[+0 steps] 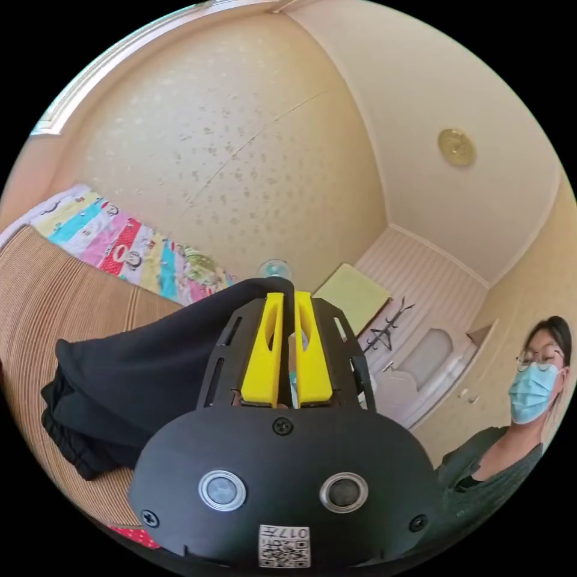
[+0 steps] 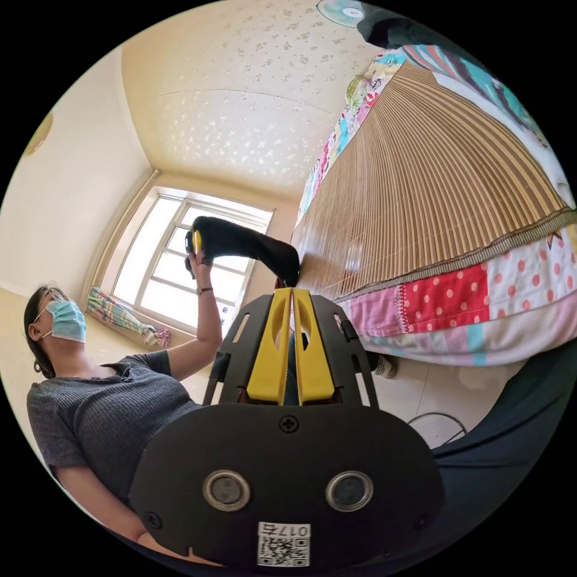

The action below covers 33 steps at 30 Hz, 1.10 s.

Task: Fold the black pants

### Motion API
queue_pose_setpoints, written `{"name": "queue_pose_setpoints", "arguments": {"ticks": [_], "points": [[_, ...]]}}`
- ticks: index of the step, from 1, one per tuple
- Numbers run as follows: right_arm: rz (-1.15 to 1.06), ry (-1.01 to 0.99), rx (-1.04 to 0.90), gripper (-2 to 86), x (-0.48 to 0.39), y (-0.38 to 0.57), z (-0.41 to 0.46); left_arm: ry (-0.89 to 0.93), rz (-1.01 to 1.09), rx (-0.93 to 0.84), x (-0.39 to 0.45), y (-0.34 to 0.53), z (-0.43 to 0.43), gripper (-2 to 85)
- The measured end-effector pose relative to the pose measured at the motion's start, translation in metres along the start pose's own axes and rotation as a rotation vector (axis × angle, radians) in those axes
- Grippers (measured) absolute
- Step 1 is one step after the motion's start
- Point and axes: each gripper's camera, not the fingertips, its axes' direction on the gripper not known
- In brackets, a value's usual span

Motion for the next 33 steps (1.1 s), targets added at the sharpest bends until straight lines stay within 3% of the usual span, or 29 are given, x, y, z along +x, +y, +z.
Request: {"name": "queue_pose_setpoints", "arguments": {"ticks": [4,6,8,13,15,19,22,26,28,33], "points": [[-0.033,-0.011,-0.071,0.2,-0.002,-0.004,0.024,0.292,0.022,0.167,0.037,0.011,-0.028,3.1],[-0.031,-0.017,-0.086,0.2,0.001,-0.001,0.029,0.331,-0.023,0.185,0.022,0.026,-0.032,3.4],[-0.011,-0.031,-0.084,0.2,0.009,0.003,0.029,0.239,-0.095,0.167,-0.004,0.053,-0.034,3.7],[0.045,-0.016,-0.059,0.2,0.027,0.011,0.008,-0.475,-0.467,-0.106,-0.111,0.194,-0.033,4.4],[0.063,0.009,-0.047,0.2,0.033,0.013,-0.002,-0.644,-0.577,-0.153,-0.133,0.248,-0.041,5.0],[0.099,0.044,-0.029,0.2,0.048,0.016,-0.018,-0.871,-0.369,-0.089,-0.079,0.316,-0.047,5.3],[0.123,0.044,-0.021,0.2,0.059,0.015,-0.017,-0.963,-0.142,-0.197,-0.022,0.339,0.0,3.7],[0.144,-0.018,-0.049,0.3,0.071,0.01,0.004,-0.707,0.063,-0.429,0.023,0.355,0.097,2.9],[0.141,-0.04,-0.077,0.3,0.072,0.007,0.015,-0.582,0.241,-0.563,0.05,0.362,0.175,7.1],[0.109,-0.069,-0.135,0.3,0.065,0.006,0.03,-0.526,0.511,-0.891,0.042,0.402,0.326,12.2]]}}
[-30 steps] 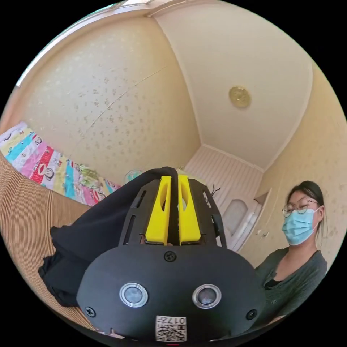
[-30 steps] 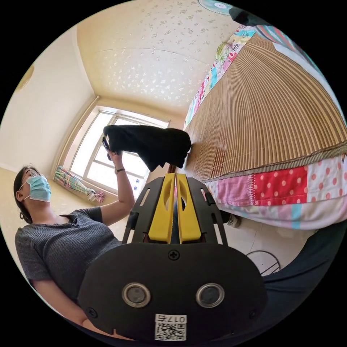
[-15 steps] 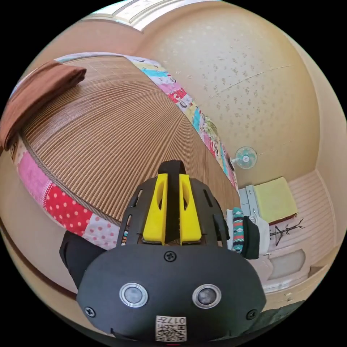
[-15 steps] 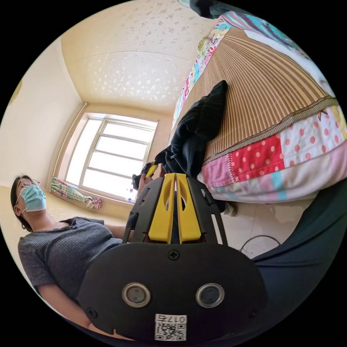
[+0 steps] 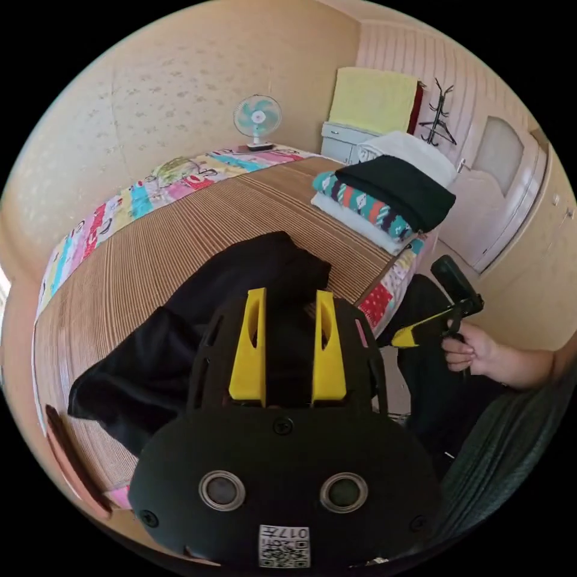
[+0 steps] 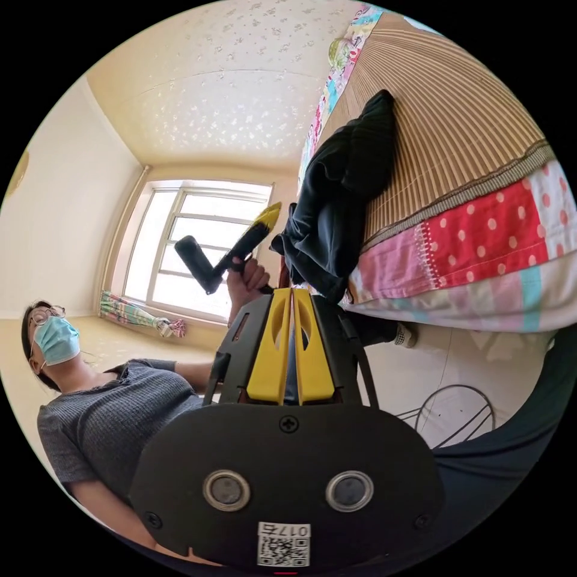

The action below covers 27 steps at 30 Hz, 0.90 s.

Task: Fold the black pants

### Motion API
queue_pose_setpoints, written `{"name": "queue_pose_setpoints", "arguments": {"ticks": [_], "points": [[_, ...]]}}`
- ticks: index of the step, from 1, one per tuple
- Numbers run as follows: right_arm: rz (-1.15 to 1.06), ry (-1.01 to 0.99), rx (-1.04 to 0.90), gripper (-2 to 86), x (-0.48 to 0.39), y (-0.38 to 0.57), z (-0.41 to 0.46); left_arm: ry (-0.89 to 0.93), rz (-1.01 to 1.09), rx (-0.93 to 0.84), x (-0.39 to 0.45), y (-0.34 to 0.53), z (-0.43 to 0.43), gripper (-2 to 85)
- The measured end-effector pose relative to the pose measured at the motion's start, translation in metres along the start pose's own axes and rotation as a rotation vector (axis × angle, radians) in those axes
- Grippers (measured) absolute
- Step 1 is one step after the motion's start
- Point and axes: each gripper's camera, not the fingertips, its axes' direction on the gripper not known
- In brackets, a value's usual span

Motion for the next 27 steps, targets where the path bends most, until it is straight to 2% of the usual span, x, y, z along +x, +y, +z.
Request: {"name": "queue_pose_setpoints", "arguments": {"ticks": [3,5,8,10,11,13,14,16,19,20,23,25,27], "points": [[-0.008,0.01,-0.008,0.3,-0.002,0.005,-0.009,-0.154,0.121,-0.174,0.013,-0.031,0.069,11.4],[-0.009,0.025,0.017,0.3,-0.001,0.011,-0.028,-0.253,0.16,-0.213,0.013,-0.042,0.086,8.5],[-0.005,0.05,0.077,0.3,0.004,0.022,-0.057,-0.188,0.145,-0.173,-0.008,-0.064,0.049,3.2],[0.01,0.07,0.107,0.3,0.01,0.028,-0.074,0.055,-0.006,0.043,-0.056,-0.07,-0.032,0.7],[0.02,0.082,0.123,0.4,0.015,0.03,-0.083,0.114,-0.067,0.093,-0.074,-0.069,-0.053,0.3],[0.036,0.092,0.14,0.5,0.023,0.031,-0.094,0.399,-0.282,0.349,-0.149,-0.039,-0.126,-0.6],[0.043,0.094,0.153,0.6,0.026,0.03,-0.099,0.481,-0.316,0.416,-0.167,-0.028,-0.14,-0.7],[0.034,0.088,0.166,1.0,0.029,0.024,-0.103,0.726,-0.373,0.683,-0.225,0.024,-0.184,-0.9],[-0.025,0.083,0.155,2.6,0.023,0.009,-0.096,0.776,-0.396,0.875,-0.273,0.079,-0.204,-0.9],[-0.044,0.085,0.135,3.7,0.021,0.001,-0.09,0.76,-0.427,0.868,-0.283,0.086,-0.201,-0.9],[-0.076,0.093,0.049,7.2,0.018,-0.019,-0.065,0.671,-0.742,0.656,-0.333,0.111,-0.161,-0.8],[-0.096,0.096,-0.009,8.6,0.015,-0.029,-0.047,0.517,-0.94,0.426,-0.361,0.132,-0.122,-0.7],[-0.128,0.103,-0.058,9.2,0.01,-0.035,-0.03,0.495,-0.974,0.357,-0.376,0.149,-0.099,-0.6]]}}
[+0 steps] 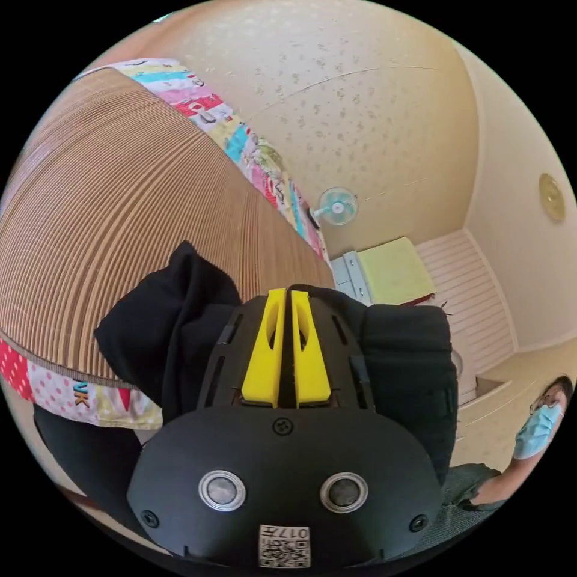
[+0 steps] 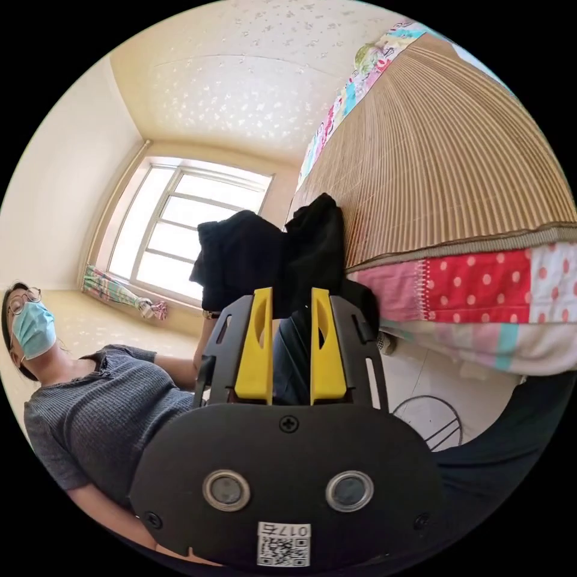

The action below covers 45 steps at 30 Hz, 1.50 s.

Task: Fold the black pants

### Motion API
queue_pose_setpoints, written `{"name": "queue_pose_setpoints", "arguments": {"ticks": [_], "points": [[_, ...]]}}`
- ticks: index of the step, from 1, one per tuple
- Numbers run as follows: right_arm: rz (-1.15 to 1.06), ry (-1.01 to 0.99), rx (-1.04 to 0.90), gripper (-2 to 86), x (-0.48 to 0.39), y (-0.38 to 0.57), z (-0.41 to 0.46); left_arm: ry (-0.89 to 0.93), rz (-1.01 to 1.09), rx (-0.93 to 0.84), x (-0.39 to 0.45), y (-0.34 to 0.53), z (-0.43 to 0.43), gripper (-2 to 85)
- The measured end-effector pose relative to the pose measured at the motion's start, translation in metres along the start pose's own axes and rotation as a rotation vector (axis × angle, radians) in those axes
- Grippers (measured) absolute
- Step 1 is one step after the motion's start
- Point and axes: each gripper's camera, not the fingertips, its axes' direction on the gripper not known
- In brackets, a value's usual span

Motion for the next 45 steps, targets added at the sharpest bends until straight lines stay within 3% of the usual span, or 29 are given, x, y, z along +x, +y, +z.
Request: {"name": "queue_pose_setpoints", "arguments": {"ticks": [4,9,15,18,20,22,24,26,32,38,45], "points": [[-0.143,0.078,-0.114,10.2,-0.027,-0.002,0.035,0.235,-0.138,0.012,-0.06,0.012,0.021,-0.7],[-0.343,0.132,-0.341,11.5,-0.056,0.002,0.092,0.251,-0.172,0.002,-0.069,0.013,0.048,-0.7],[-0.402,0.036,-0.349,7.1,-0.073,-0.024,0.089,0.218,-0.197,-0.033,-0.068,-0.006,0.055,-0.6],[-0.294,-0.185,-0.281,7.7,-0.05,-0.042,0.069,0.215,-0.203,-0.089,-0.069,-0.019,0.052,-0.4],[-0.185,-0.436,-0.151,9.2,-0.021,-0.053,0.049,0.196,-0.179,-0.12,-0.062,-0.021,0.049,-0.2],[-0.107,-0.558,-0.099,10.4,-0.002,-0.058,0.043,0.117,-0.107,-0.106,-0.04,-0.013,0.042,0.0],[-0.093,-0.518,-0.113,10.3,0.002,-0.061,0.043,0.088,-0.036,-0.099,-0.023,-0.004,0.044,-0.4],[-0.083,-0.379,-0.119,8.4,-0.002,-0.065,0.038,0.132,0.003,-0.12,-0.013,0.006,0.055,-0.7],[-0.047,-0.562,0.042,7.0,0.014,-0.081,-0.01,0.241,0.205,-0.138,0.018,0.041,0.054,0.5],[-0.124,-0.441,0.01,3.6,0.0,-0.106,-0.028,0.074,0.489,-0.199,0.072,0.112,0.052,14.6],[-0.12,-0.492,0.031,2.4,-0.002,-0.128,-0.015,0.091,0.585,-0.112,0.099,0.176,0.066,13.9]]}}
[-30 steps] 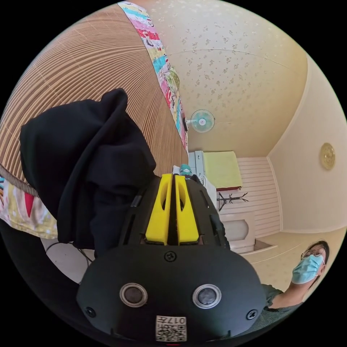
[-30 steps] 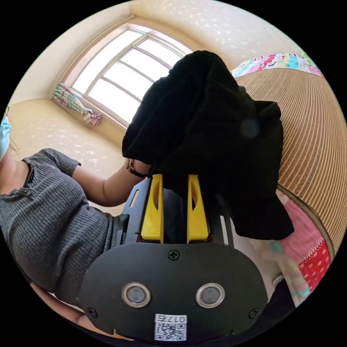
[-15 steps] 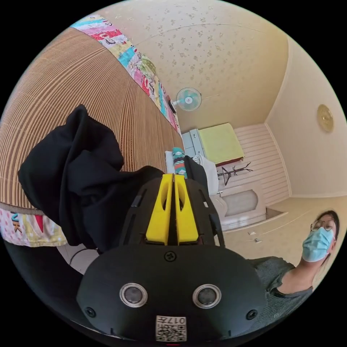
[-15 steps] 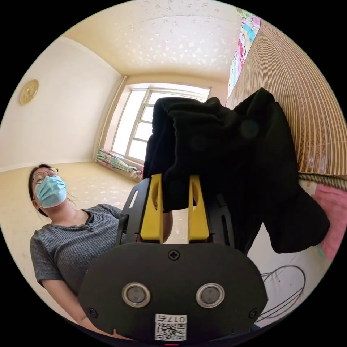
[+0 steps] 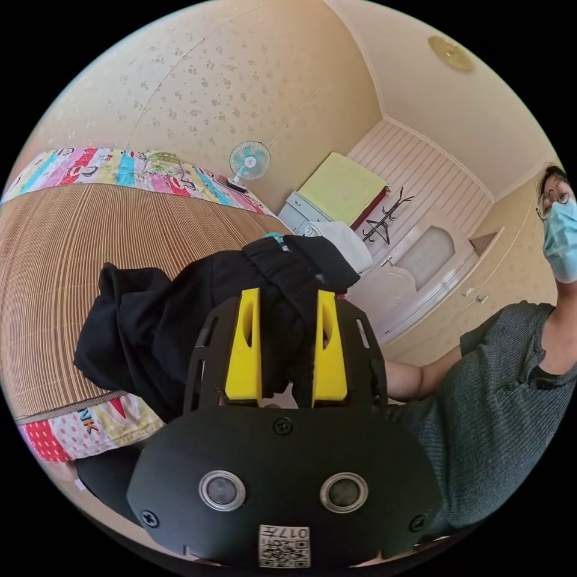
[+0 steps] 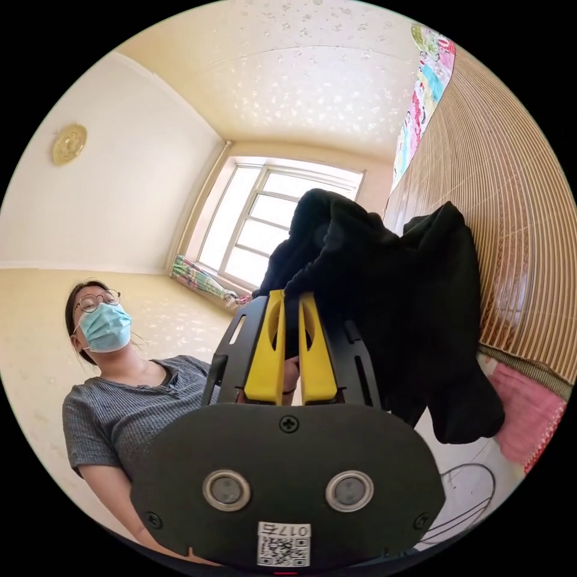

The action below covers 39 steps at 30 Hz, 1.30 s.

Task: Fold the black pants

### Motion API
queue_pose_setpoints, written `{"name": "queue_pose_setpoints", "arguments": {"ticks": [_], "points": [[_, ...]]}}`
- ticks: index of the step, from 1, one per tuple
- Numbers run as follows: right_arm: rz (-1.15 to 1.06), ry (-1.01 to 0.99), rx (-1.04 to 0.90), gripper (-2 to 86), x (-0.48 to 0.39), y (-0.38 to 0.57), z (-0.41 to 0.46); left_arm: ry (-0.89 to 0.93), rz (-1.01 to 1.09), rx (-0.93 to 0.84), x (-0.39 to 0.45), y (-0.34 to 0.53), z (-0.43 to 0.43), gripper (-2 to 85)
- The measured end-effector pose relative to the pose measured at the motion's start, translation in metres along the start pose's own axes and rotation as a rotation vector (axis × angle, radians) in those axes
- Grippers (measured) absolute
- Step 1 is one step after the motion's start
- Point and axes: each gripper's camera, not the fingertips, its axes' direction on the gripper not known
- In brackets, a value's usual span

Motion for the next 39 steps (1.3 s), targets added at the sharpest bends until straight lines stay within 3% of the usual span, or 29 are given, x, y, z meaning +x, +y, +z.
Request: {"name": "queue_pose_setpoints", "arguments": {"ticks": [2,5,9,15,20,23,28,32,36,39], "points": [[-0.011,0.01,0.019,2.3,-0.002,-0.006,0.002,0.04,0.01,0.019,0.005,0.006,0.0,16.0],[-0.013,0.009,0.024,2.6,-0.002,-0.013,0.009,-0.004,0.068,-0.101,0.022,0.011,0.022,18.2],[-0.022,0.003,-0.017,3.7,0.001,-0.023,0.031,-0.278,0.147,-0.205,0.058,0.02,0.071,13.9],[-0.051,-0.05,0.05,10.8,0.004,-0.022,0.04,-0.154,0.068,-0.034,0.063,0.014,0.072,6.7],[-0.121,0.198,0.026,15.2,-0.012,0.025,0.077,-0.167,-0.011,0.019,0.067,0.013,0.088,6.5],[-0.157,0.232,0.045,16.7,-0.017,0.045,0.112,-0.129,0.017,-0.023,0.08,0.011,0.114,6.6],[-0.165,0.509,0.012,12.1,-0.024,0.043,0.162,-0.126,0.05,-0.082,0.106,0.007,0.146,6.5],[-0.195,0.442,-0.041,7.4,-0.02,0.035,0.19,-0.014,0.01,-0.065,0.097,0.0,0.134,5.2],[-0.192,0.437,0.087,5.3,-0.028,0.034,0.184,0.03,-0.095,0.075,0.077,-0.004,0.085,3.7],[-0.243,0.553,0.176,4.7,-0.047,0.046,0.185,-0.021,-0.178,0.22,0.068,0.006,0.04,3.6]]}}
